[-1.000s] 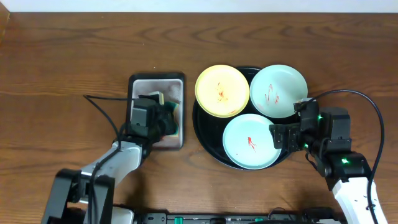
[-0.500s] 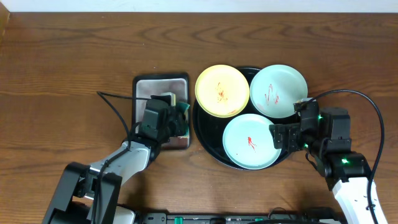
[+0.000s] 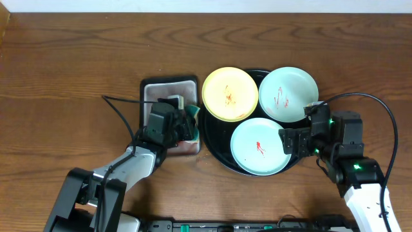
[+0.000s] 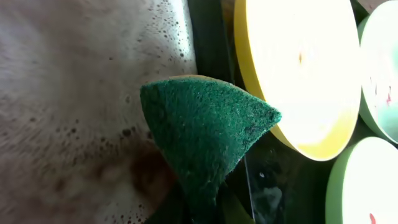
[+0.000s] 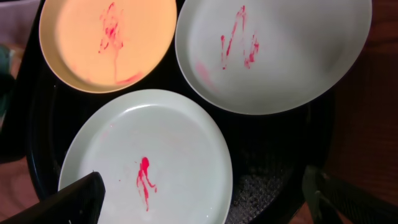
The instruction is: Clean dirty plates on tray and stack at the side
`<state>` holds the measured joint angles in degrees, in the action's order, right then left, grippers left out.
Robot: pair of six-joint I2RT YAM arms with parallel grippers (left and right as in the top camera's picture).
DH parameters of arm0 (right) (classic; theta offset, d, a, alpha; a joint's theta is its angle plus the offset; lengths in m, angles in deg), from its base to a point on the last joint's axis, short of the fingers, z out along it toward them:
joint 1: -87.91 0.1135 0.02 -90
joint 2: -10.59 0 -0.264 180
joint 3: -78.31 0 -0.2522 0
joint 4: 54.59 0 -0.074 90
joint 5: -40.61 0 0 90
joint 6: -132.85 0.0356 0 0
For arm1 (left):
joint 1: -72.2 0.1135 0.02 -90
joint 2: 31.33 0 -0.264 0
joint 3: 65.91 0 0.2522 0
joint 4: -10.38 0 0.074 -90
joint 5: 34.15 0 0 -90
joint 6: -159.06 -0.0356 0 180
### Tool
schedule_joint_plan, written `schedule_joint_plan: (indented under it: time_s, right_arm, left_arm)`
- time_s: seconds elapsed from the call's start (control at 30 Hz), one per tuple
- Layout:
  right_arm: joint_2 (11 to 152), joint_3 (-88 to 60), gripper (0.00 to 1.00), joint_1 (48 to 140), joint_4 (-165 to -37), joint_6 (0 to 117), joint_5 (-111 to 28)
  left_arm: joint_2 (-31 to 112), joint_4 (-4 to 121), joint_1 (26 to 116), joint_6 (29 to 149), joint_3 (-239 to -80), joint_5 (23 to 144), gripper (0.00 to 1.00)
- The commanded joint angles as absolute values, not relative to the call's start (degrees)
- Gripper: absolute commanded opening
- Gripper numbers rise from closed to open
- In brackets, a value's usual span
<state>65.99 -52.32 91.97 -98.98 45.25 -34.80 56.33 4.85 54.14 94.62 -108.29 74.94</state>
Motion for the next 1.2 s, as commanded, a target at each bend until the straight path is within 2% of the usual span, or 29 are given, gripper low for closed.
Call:
schedule_joint_plan:
  time_s: [0.0,0.3,0.7,0.9,1.17]
  right_arm:
    - [66.1,-51.4,0.99,92.5,-99.0,45.7,-34.6]
    - [66.1,-51.4,0.99,92.5,-99.0,45.7,-34.5]
    - [67.7,-51.4,0.99,92.5,-100.1,43.8,-34.9]
    - [73.0,-51.4,0.93,92.5,-100.1,43.9,-35.0]
    - [81.5,-51.4,0.86,92.5,-97.0,44.1,-35.0]
  left_arm:
    - [56.5,5.2,53.9,94.9,-108.5,77.5,0.07]
    - [50.4,7.9,55.2,94.6,-108.5,74.0,0.07]
    - [34.7,15.6,64.5,94.2,-108.5,74.9,0.07]
    - [29.4,21.5,65.2,88.3,-108.5,76.4,0.07]
    - [28.4,20.7,65.2,86.7,-108.5,76.4,0.08]
